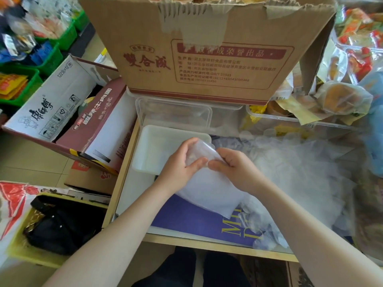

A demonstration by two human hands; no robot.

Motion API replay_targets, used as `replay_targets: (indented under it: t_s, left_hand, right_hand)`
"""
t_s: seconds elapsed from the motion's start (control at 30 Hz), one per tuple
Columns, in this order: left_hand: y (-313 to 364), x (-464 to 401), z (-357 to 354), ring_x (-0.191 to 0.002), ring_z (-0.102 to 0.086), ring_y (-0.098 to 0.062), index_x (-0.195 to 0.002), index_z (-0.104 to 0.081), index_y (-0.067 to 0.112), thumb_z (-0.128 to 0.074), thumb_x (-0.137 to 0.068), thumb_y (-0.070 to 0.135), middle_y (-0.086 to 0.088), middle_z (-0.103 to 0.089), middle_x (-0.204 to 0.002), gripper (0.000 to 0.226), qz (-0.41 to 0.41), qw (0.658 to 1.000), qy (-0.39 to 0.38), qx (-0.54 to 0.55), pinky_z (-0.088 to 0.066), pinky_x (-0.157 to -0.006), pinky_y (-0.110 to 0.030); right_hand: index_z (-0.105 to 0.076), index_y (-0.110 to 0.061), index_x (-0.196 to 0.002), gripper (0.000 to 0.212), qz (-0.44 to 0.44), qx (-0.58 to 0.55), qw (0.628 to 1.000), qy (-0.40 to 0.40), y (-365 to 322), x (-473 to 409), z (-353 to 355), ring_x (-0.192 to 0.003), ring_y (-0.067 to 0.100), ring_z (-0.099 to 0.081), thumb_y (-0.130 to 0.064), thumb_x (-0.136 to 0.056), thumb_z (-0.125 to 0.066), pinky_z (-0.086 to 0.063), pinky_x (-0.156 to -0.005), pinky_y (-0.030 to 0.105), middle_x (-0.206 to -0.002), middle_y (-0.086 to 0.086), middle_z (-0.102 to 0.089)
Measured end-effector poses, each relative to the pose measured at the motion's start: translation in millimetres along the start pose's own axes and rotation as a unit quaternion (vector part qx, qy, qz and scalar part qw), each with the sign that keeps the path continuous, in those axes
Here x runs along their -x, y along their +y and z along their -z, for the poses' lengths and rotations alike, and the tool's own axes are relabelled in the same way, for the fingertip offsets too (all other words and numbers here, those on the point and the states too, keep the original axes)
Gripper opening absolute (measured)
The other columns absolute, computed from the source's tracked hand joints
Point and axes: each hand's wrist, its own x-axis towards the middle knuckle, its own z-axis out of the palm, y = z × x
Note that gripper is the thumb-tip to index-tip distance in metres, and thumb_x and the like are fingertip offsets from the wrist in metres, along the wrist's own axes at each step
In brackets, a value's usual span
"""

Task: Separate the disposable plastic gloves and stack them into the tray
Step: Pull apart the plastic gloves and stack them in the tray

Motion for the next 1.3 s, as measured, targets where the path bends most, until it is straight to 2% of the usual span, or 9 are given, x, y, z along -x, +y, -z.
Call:
replay_targets:
  t_s: [0.13, 0.37, 0.53, 0.7, 0.8, 0.93, 1.03, 1.2, 1.3]
  left_hand:
    - [-6.4, -5.4, 16.9, -0.083, -0.062, -0.016, -0.089, -0.061, 0.024, -0.063, -0.088, 0.022, 0.003, -0.067, -0.088, 0.003, 0.09, 0.986, 0.07, 0.118, -0.049, -0.076, -0.029]
    - [-44.5, -44.6, 62.2, -0.078, -0.058, -0.023, -0.074, -0.06, 0.016, -0.058, -0.092, 0.031, -0.009, -0.063, -0.083, 0.023, 0.228, 0.926, 0.234, 0.188, -0.047, -0.074, -0.036]
    - [-68.5, -60.1, 67.7, -0.083, -0.055, -0.022, -0.086, -0.06, 0.01, -0.047, -0.097, 0.033, -0.012, -0.059, -0.092, 0.028, 0.267, 0.943, 0.172, 0.097, -0.041, -0.074, -0.031]
    - [-63.7, -59.3, 65.6, -0.082, -0.052, -0.023, -0.112, -0.054, 0.0, -0.036, -0.101, 0.03, -0.013, -0.058, -0.101, 0.037, 0.241, 0.96, 0.079, -0.117, -0.038, -0.066, -0.031]
    - [-55.9, -54.6, 62.7, -0.099, -0.057, -0.032, -0.115, -0.053, 0.002, -0.039, -0.1, 0.035, -0.014, -0.06, -0.113, 0.039, 0.195, 0.914, 0.029, -0.355, -0.038, -0.07, -0.033]
    - [-50.8, -40.4, 57.7, -0.074, -0.063, -0.027, -0.092, -0.063, 0.007, -0.078, -0.069, 0.037, -0.007, -0.062, -0.082, 0.04, 0.017, 0.805, 0.069, -0.588, -0.038, -0.05, -0.028]
    - [-71.5, -44.4, 60.6, -0.071, -0.06, -0.031, -0.083, -0.066, 0.006, -0.086, -0.052, 0.019, -0.009, -0.061, -0.08, 0.04, -0.119, 0.795, 0.014, -0.595, -0.047, -0.056, -0.032]
    - [-75.8, -41.5, 55.8, -0.097, -0.057, -0.03, -0.116, -0.053, 0.008, -0.072, -0.078, 0.027, -0.011, -0.054, -0.108, 0.047, -0.041, 0.798, -0.079, -0.596, -0.039, -0.062, -0.034]
    - [-80.9, -41.4, 57.1, -0.104, -0.055, -0.028, -0.125, -0.046, 0.008, -0.07, -0.08, 0.028, -0.01, -0.049, -0.115, 0.054, -0.034, 0.777, -0.096, -0.621, -0.044, -0.07, -0.033]
  right_hand:
    - [-0.057, -0.01, -0.079, 0.017, -0.015, 0.02, 1.0, -0.012, -3.7, -19.0, -6.8, -0.049, 0.005, -0.037, -0.023, -0.088, -0.063, -0.029, -0.051, 0.022, -0.058, -0.007, -0.043]
    - [-0.059, -0.009, -0.094, 0.011, -0.155, -0.279, 0.947, 0.039, -1.2, -62.8, -18.4, -0.054, 0.006, -0.056, -0.001, -0.086, -0.062, -0.045, -0.053, 0.018, -0.064, -0.006, -0.059]
    - [-0.053, -0.014, -0.115, 0.031, -0.148, 0.018, 0.984, 0.099, 3.5, -90.8, -41.2, -0.065, 0.015, -0.052, -0.021, -0.087, -0.062, -0.037, -0.06, 0.024, -0.088, 0.003, -0.056]
    - [-0.051, -0.006, -0.113, 0.027, -0.146, 0.237, 0.958, 0.069, -1.9, -91.0, -59.0, -0.101, 0.036, -0.057, -0.018, -0.089, -0.054, -0.04, -0.07, 0.033, -0.116, 0.015, -0.057]
    - [-0.053, -0.002, -0.11, 0.022, -0.168, 0.27, 0.947, 0.05, -4.2, -92.9, -63.4, -0.104, 0.037, -0.056, -0.014, -0.093, -0.044, -0.038, -0.069, 0.031, -0.114, 0.019, -0.056]
    - [-0.053, -0.001, -0.118, 0.026, -0.168, 0.329, 0.929, 0.015, -8.0, -96.4, -68.0, -0.107, 0.036, -0.056, -0.014, -0.098, -0.041, -0.036, -0.068, 0.029, -0.118, 0.018, -0.055]
    - [-0.055, -0.002, -0.113, 0.022, -0.17, 0.343, 0.924, 0.012, -3.8, -100.3, -71.2, -0.104, 0.033, -0.056, -0.009, -0.095, -0.044, -0.037, -0.066, 0.029, -0.111, 0.016, -0.059]
    - [-0.065, -0.005, -0.08, 0.034, 0.027, 0.494, 0.863, 0.104, 6.3, -88.4, -84.6, -0.074, 0.03, -0.061, -0.006, -0.048, -0.077, -0.048, -0.063, 0.03, -0.082, 0.012, -0.065]
    - [-0.057, -0.014, -0.123, 0.068, 0.088, 0.455, 0.886, -0.013, 12.5, -84.3, -93.1, -0.105, 0.028, -0.057, -0.024, -0.06, -0.082, -0.05, -0.081, 0.033, -0.13, 0.014, -0.052]
